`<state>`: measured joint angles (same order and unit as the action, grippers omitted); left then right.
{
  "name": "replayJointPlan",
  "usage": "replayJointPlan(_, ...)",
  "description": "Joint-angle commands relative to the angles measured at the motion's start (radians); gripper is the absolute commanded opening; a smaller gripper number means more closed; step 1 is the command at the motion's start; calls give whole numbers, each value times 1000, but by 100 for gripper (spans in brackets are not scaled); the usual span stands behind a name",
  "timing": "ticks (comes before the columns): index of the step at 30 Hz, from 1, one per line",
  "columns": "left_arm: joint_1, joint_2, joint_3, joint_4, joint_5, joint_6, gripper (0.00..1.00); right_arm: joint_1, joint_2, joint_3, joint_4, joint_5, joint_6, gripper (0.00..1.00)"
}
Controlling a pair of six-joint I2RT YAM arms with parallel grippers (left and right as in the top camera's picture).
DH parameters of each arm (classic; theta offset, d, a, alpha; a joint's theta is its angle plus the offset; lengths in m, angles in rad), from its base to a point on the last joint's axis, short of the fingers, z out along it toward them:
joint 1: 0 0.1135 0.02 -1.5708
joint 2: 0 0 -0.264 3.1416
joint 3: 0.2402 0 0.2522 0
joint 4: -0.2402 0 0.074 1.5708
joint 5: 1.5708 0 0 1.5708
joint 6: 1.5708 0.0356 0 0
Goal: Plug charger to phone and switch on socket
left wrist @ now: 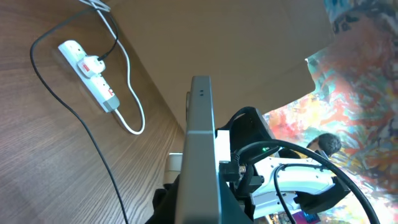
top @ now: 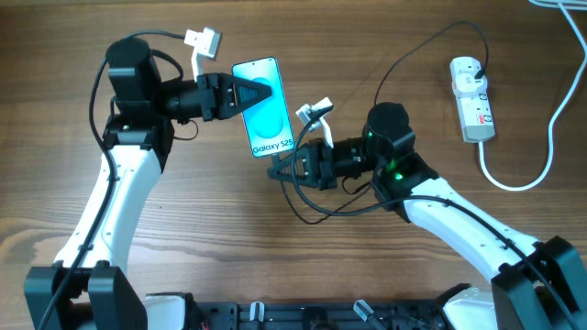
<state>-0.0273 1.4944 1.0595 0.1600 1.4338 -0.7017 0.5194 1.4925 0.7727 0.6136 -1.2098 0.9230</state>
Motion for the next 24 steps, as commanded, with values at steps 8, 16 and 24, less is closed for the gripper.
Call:
replayJointPlan(8, -37, -8, -27, -19, 35, 66, 4, -30, -8, 46, -66, 70, -16, 20)
replayJointPlan(16, 37, -8, -27, -340, -27, 285, 4, -92, -8, 46, -84, -4, -34, 63)
replayJointPlan(24, -37, -8, -27, -720, -440, 473, 4, -224, -8, 46, -544, 192, -316, 97)
